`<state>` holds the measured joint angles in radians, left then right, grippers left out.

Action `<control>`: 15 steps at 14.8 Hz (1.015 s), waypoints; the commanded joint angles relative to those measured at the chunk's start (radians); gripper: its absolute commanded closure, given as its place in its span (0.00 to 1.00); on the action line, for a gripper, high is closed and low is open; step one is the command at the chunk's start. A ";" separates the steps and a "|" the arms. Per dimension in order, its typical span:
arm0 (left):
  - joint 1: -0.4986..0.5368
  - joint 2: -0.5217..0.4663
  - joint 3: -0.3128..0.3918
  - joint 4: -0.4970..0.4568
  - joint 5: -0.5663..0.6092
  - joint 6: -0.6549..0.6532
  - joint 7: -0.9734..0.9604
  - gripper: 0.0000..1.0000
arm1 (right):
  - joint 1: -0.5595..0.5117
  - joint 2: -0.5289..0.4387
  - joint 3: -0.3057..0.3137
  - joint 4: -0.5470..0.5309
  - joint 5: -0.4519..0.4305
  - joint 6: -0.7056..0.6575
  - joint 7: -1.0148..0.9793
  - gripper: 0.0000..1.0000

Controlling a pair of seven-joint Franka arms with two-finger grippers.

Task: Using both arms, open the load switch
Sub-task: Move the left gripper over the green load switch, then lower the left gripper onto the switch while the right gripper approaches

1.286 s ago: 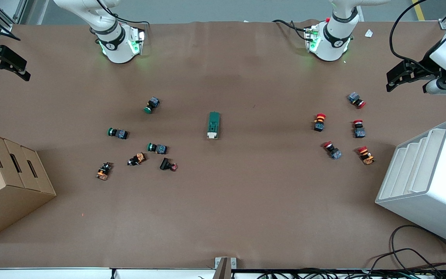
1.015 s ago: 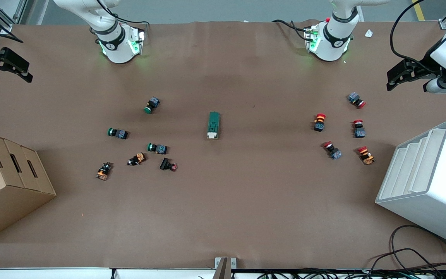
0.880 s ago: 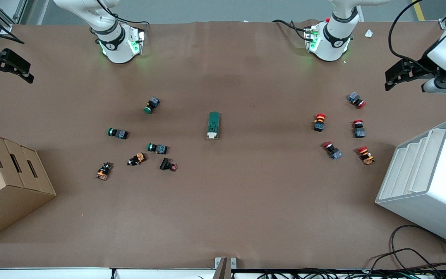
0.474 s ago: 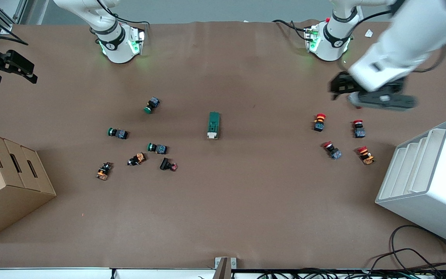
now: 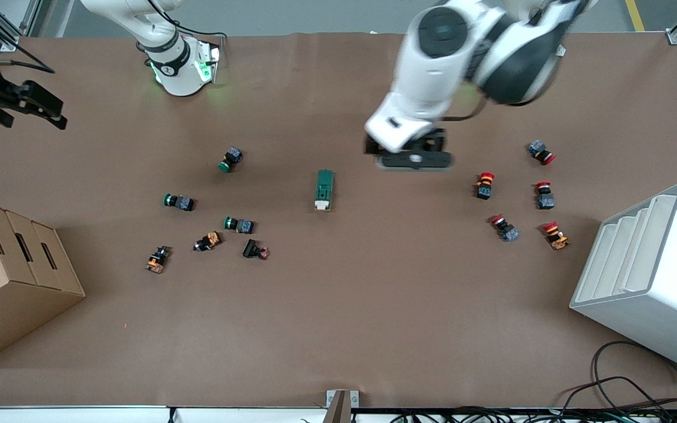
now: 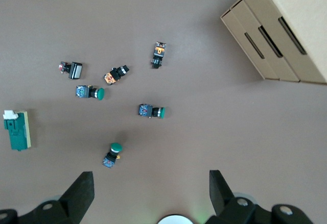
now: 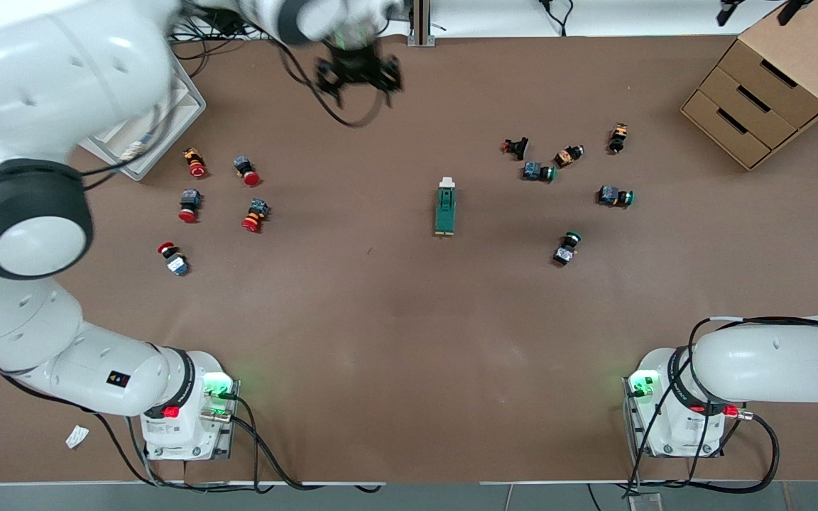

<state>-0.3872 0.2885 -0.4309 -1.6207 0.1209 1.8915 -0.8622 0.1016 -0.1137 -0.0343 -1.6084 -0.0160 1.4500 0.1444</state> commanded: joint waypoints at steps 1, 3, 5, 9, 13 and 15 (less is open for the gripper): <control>-0.131 0.099 0.001 0.002 0.126 0.061 -0.241 0.00 | 0.058 0.028 -0.004 0.002 -0.002 -0.002 0.134 0.00; -0.215 0.165 0.001 -0.010 0.247 0.096 -0.407 0.00 | 0.105 0.049 -0.004 -0.011 -0.001 0.010 0.203 0.00; -0.281 0.220 0.001 -0.031 0.365 0.151 -0.606 0.00 | 0.147 0.077 -0.003 -0.024 0.001 0.038 0.295 0.00; -0.386 0.331 0.000 -0.050 0.661 0.204 -0.976 0.00 | 0.259 0.126 -0.003 -0.093 0.010 0.177 0.525 0.00; -0.485 0.403 0.001 -0.083 0.950 0.204 -1.252 0.00 | 0.369 0.232 -0.004 -0.093 0.042 0.277 0.754 0.00; -0.492 0.405 0.001 -0.142 1.109 0.204 -1.400 0.00 | 0.429 0.291 -0.004 -0.090 0.042 0.340 0.893 0.00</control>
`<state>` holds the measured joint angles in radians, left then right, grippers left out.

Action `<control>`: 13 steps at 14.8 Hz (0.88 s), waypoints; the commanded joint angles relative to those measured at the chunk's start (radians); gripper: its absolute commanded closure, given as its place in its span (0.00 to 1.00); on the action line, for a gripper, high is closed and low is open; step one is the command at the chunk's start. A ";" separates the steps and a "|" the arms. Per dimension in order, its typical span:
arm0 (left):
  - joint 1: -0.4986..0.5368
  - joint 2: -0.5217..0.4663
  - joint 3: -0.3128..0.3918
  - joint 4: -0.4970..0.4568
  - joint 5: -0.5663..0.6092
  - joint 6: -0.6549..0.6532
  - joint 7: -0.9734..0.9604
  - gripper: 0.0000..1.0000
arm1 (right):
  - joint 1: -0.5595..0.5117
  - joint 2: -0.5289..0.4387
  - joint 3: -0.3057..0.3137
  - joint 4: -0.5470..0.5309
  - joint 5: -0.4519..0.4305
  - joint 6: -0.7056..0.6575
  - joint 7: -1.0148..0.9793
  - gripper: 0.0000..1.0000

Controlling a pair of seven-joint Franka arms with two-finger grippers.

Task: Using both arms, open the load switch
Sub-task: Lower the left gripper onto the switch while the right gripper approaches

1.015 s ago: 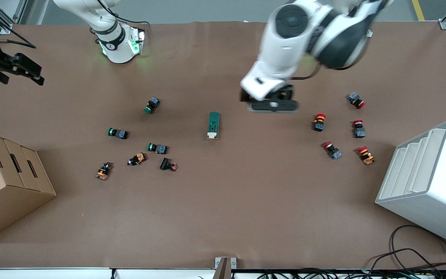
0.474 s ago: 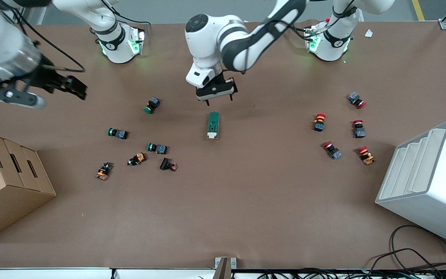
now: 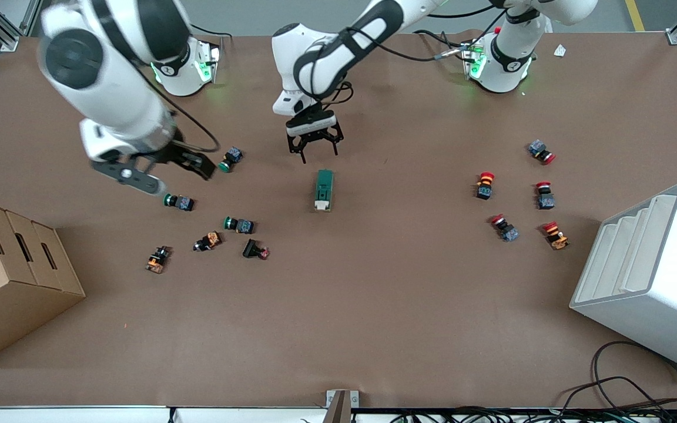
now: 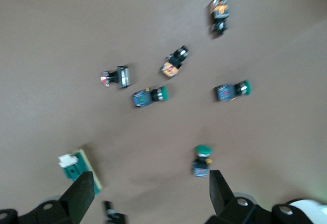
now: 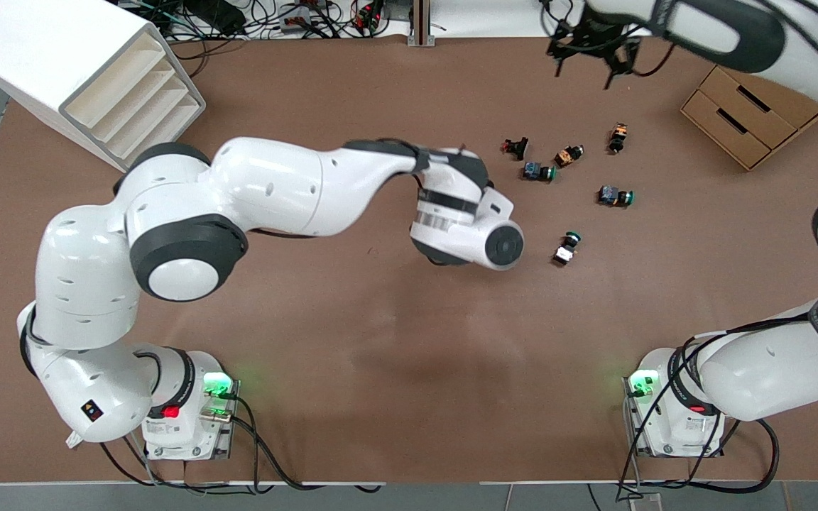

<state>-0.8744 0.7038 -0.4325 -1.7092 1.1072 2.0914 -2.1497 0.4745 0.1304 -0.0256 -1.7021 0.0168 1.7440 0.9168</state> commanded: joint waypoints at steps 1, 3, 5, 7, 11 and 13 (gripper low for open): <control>-0.008 0.000 0.003 -0.072 0.187 0.004 -0.163 0.00 | 0.084 0.092 -0.013 0.010 0.008 0.070 0.187 0.00; -0.021 0.019 0.005 -0.095 0.300 -0.008 -0.225 0.01 | 0.151 0.205 -0.017 0.071 -0.020 0.075 0.293 0.00; -0.025 0.035 0.009 -0.115 0.432 -0.057 -0.266 0.02 | 0.183 0.300 -0.016 0.120 -0.034 0.080 0.419 0.00; -0.026 0.063 0.014 -0.116 0.529 -0.082 -0.317 0.03 | 0.211 0.406 -0.016 0.203 -0.031 0.075 0.557 0.00; -0.029 0.152 0.014 -0.116 0.724 -0.201 -0.443 0.04 | 0.231 0.561 -0.011 0.300 -0.008 0.084 0.822 0.00; -0.028 0.177 0.014 -0.116 0.769 -0.252 -0.446 0.04 | 0.225 0.600 -0.011 0.321 0.064 0.091 0.905 0.00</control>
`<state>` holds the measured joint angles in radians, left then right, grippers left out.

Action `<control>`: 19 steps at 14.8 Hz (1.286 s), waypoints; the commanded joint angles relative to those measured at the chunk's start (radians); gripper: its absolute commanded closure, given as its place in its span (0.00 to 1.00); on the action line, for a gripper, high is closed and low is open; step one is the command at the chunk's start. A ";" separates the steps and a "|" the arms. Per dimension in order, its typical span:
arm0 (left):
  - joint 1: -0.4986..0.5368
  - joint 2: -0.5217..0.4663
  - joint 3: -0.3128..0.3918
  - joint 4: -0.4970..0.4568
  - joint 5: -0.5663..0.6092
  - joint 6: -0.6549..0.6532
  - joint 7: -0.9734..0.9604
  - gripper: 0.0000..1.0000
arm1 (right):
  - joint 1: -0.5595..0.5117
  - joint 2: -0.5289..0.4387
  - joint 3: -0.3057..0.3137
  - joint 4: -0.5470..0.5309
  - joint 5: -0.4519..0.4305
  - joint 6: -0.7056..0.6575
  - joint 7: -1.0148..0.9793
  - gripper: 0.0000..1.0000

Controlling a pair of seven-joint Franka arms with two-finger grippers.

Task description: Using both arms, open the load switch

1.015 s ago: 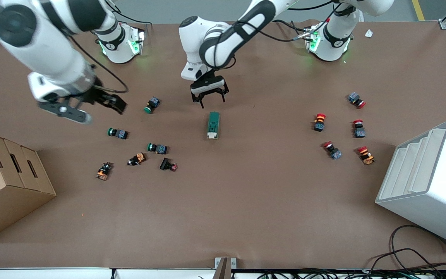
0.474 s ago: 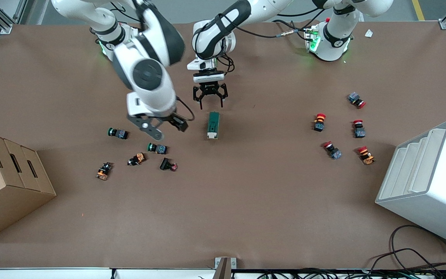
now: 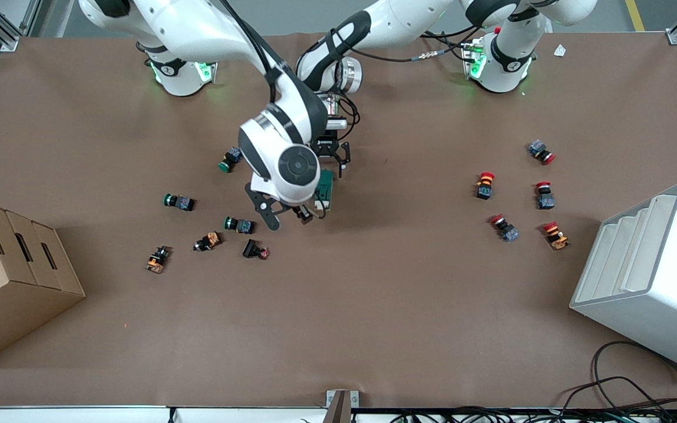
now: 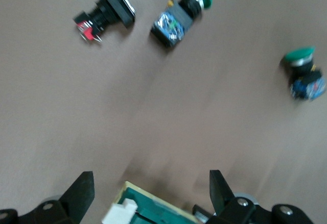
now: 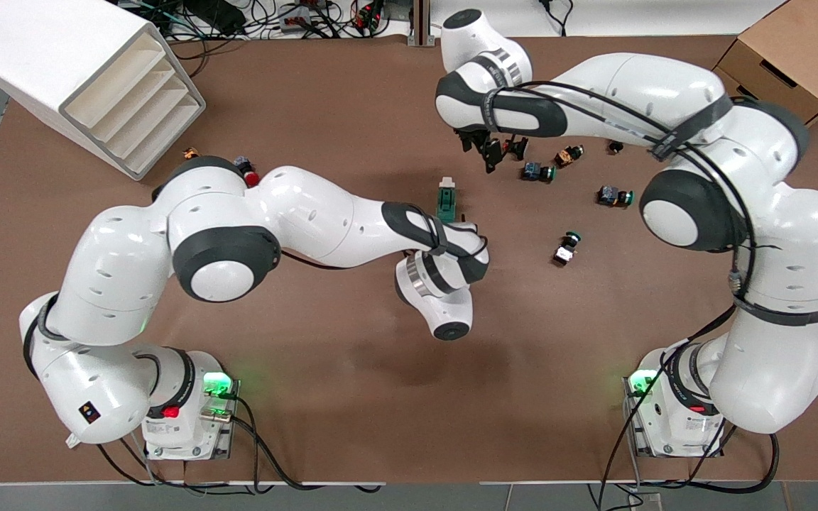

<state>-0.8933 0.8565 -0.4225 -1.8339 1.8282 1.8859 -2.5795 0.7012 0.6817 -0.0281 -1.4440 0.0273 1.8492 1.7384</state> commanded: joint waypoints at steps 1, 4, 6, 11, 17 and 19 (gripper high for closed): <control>-0.012 0.027 0.002 0.012 0.051 -0.048 -0.016 0.04 | -0.003 0.061 -0.009 0.066 0.083 0.007 0.105 0.00; -0.032 0.027 0.004 0.013 0.069 -0.048 -0.017 0.03 | -0.011 0.117 -0.009 0.092 0.135 0.087 0.259 0.00; -0.030 0.050 0.004 0.015 0.127 -0.048 -0.022 0.03 | -0.006 0.136 -0.010 0.096 0.189 0.090 0.268 0.00; -0.033 0.075 0.004 0.013 0.175 -0.050 -0.025 0.03 | 0.012 0.160 0.013 0.093 0.220 0.018 0.262 0.00; -0.041 0.091 0.004 0.005 0.174 -0.114 -0.024 0.02 | 0.009 0.145 0.053 0.146 0.221 -0.155 0.263 0.00; -0.039 0.096 0.004 0.007 0.172 -0.131 -0.024 0.02 | 0.011 0.141 0.063 0.166 0.223 -0.194 0.263 0.00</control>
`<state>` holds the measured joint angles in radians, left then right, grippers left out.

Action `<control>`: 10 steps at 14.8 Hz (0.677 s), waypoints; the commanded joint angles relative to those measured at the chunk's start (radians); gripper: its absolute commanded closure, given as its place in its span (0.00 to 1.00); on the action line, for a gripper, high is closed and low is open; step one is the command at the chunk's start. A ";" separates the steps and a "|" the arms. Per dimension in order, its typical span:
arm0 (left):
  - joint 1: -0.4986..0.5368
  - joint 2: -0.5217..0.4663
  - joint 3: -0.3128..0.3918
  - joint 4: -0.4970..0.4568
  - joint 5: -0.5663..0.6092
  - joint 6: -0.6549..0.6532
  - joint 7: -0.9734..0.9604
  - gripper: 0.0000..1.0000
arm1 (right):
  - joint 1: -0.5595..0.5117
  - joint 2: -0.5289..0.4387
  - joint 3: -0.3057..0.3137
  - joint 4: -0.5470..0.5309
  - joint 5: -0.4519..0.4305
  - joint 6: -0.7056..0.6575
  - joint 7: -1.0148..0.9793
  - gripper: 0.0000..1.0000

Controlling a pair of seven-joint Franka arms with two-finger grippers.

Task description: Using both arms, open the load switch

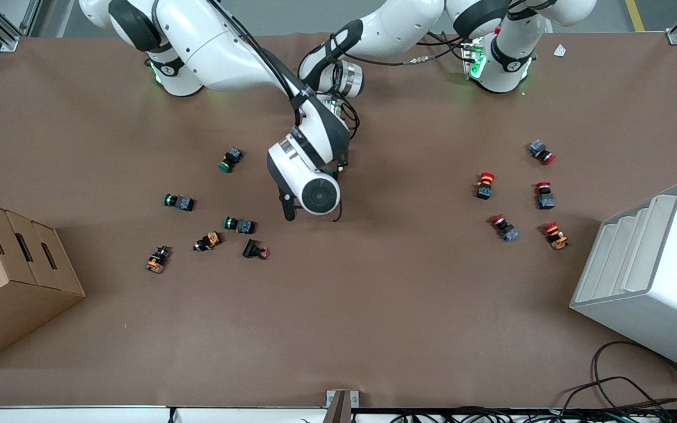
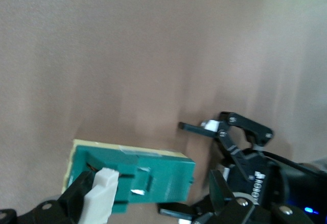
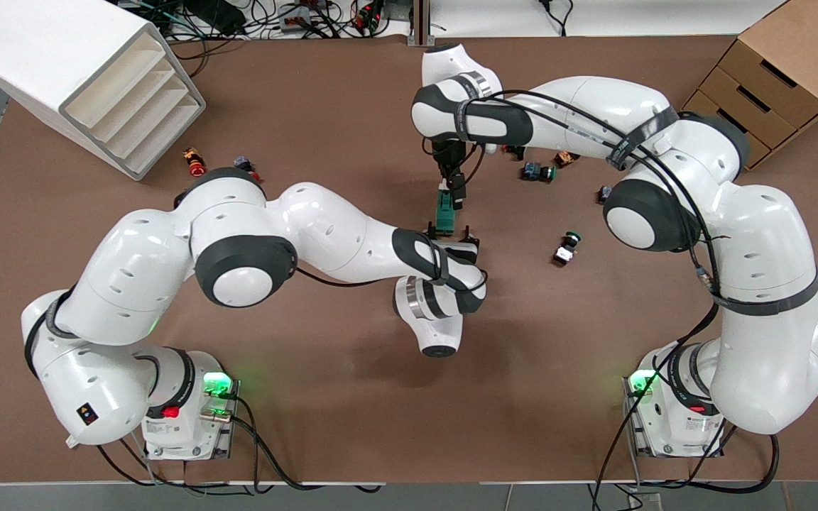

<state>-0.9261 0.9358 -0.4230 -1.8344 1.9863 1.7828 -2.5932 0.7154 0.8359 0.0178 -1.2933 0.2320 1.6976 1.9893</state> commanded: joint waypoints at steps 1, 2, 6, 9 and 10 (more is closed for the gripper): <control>-0.007 0.020 0.006 0.009 0.012 -0.028 -0.010 0.02 | 0.001 -0.020 0.018 0.019 0.020 -0.052 0.013 0.00; -0.007 0.021 0.006 0.012 0.012 -0.029 -0.010 0.01 | 0.004 -0.021 0.021 0.017 0.020 -0.052 0.013 0.00; -0.008 0.027 0.006 0.011 0.011 -0.030 -0.010 0.01 | 0.010 -0.021 0.042 0.016 0.017 -0.094 0.008 0.00; -0.010 0.029 0.019 0.011 0.011 -0.030 -0.010 0.01 | 0.018 -0.023 0.048 0.016 0.012 -0.127 0.006 0.00; -0.010 0.029 0.020 0.011 0.011 -0.030 -0.010 0.01 | 0.025 -0.023 0.048 0.013 0.009 -0.128 0.006 0.00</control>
<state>-0.9287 0.9411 -0.4206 -1.8335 1.9870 1.7651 -2.5932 0.7269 0.8329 0.0645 -1.2631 0.2322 1.5875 1.9893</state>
